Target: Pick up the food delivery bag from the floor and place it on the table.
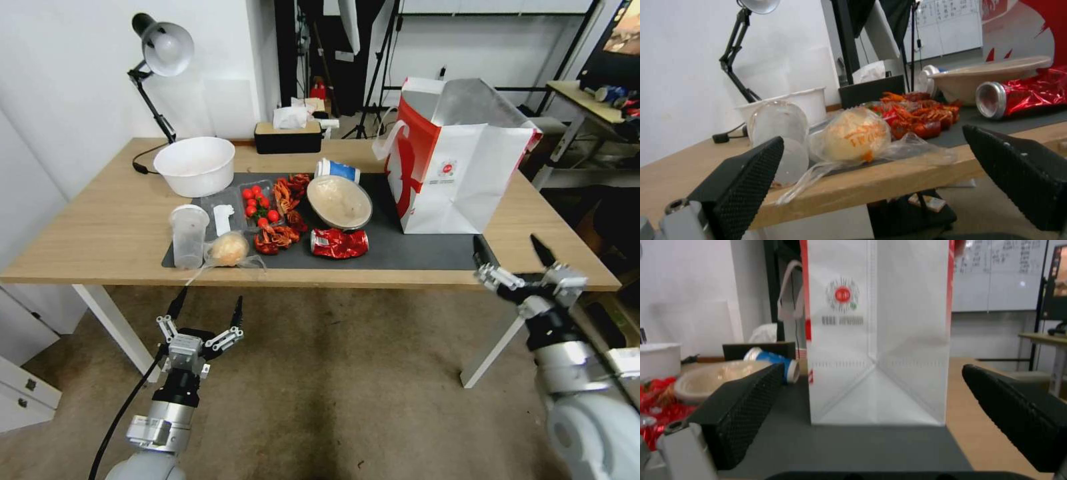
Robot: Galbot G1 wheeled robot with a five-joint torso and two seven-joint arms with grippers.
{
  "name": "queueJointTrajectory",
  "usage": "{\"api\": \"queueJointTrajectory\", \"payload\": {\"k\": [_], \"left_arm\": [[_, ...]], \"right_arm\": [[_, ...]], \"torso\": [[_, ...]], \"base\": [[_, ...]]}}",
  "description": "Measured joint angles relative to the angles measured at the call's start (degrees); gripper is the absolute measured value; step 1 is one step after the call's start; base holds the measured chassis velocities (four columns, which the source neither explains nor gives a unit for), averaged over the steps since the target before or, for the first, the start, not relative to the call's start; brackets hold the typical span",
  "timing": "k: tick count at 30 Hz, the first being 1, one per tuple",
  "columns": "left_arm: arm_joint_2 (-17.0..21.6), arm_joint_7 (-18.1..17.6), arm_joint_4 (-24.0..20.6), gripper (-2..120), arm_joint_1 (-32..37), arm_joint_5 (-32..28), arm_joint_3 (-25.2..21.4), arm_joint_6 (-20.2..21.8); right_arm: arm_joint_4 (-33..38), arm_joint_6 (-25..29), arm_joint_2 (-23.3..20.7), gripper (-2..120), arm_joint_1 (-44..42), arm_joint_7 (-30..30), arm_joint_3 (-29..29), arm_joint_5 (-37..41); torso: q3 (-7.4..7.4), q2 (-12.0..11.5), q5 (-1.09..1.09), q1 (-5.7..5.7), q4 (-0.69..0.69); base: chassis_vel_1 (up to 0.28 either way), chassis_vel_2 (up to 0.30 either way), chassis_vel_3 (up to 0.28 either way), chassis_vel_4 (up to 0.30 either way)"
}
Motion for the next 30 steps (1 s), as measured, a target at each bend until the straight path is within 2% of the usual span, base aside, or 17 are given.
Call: {"api": "queueJointTrajectory", "payload": {"k": [11, 30], "left_arm": [[-0.38, -0.24, 1.16, 100, -0.38, 0.26, 0.61, 0.02], [-0.14, -0.69, 2.18, 100, -0.66, 0.62, 0.29, 1.57]], "right_arm": [[-6.26, 4.57, 4.77, 100, -3.05, -3.45, -1.26, -2.8], [-9.61, 6.52, 5.76, 100, -2.33, -4.31, -1.47, -3.53]], "torso": [[0.0, -0.01, 0.0, 0.01, 0.0], [0.0, -0.01, 0.0, 0.01, 0.0]], "base": [[0.0, 0.0, 0.0, 0.0], [0.0, 0.0, 0.0, 0.0]]}}
